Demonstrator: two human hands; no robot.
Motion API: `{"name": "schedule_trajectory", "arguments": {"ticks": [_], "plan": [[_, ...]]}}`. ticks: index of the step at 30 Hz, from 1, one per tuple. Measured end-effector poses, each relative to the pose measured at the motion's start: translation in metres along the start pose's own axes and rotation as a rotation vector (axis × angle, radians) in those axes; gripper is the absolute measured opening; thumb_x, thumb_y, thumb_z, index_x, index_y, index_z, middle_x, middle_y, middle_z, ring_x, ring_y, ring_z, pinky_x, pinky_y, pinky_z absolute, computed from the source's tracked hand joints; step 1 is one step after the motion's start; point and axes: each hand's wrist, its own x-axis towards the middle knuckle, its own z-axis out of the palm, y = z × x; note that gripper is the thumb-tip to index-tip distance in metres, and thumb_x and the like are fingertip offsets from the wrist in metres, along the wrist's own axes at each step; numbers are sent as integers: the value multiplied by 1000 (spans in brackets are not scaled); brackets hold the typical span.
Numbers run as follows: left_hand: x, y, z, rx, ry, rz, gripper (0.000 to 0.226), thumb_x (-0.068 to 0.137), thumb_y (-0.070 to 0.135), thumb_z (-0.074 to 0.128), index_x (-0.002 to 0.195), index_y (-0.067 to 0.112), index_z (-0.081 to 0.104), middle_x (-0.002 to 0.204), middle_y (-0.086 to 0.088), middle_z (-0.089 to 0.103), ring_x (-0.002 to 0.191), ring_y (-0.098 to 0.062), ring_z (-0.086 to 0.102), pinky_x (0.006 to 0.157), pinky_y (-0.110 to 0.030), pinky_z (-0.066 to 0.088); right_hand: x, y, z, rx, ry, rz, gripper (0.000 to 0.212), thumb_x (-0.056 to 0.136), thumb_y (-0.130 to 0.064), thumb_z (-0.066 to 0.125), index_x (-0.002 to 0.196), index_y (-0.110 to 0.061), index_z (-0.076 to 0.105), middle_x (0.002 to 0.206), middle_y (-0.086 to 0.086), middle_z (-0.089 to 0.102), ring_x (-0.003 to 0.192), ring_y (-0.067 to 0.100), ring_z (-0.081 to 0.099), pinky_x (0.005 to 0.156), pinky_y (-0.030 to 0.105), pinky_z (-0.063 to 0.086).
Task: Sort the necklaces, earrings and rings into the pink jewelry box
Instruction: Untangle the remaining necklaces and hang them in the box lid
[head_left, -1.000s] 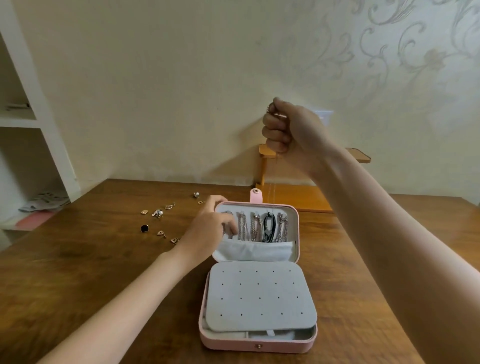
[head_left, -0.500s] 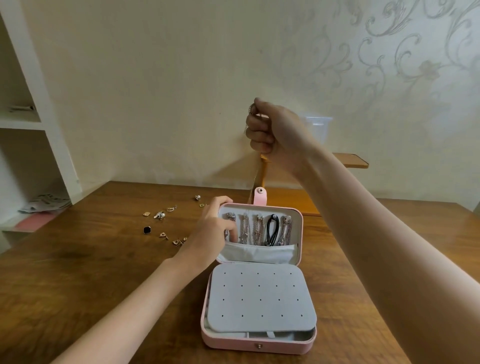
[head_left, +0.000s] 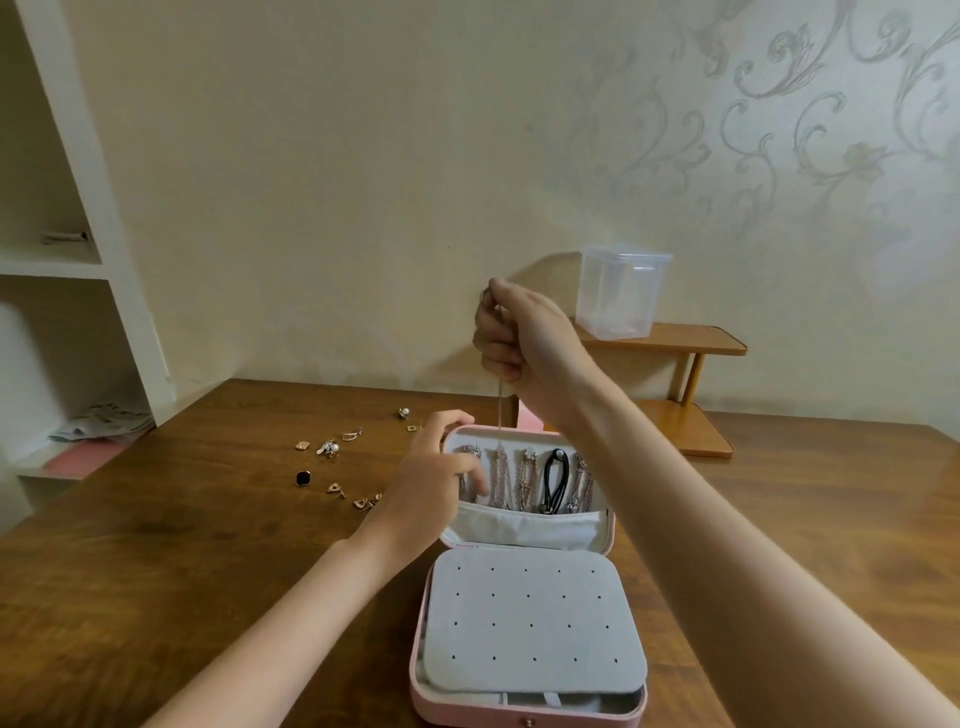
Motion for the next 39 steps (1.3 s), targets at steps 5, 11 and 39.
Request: {"name": "schedule_trajectory", "arguments": {"ticks": [5, 11, 39], "plan": [[4, 5, -12, -259, 27, -86, 21, 86, 5, 59, 95, 20, 48, 124, 3, 38, 120, -9, 38, 98, -22, 35, -11, 26, -3, 14, 75, -29, 36, 100, -19, 34, 65, -16, 34, 50, -5, 29, 40, 6, 23, 36, 16, 19], [19, 10, -9, -345, -27, -130, 48, 78, 33, 71, 116, 25, 42, 99, 14, 57, 93, -2, 55, 69, -3, 41, -15, 36, -4, 11, 126, -72, 37, 100, -20, 34, 64, -15, 34, 51, -3, 30, 43, 9, 21, 37, 18, 18], [15, 3, -8, -229, -84, -23, 26, 82, 10, 63, 98, 27, 53, 100, 5, 60, 99, -11, 56, 80, -20, 45, -42, 56, -11, -309, 192, -145, 29, 98, -15, 40, 69, -11, 39, 55, -5, 36, 43, 1, 32, 41, 13, 27]]}}
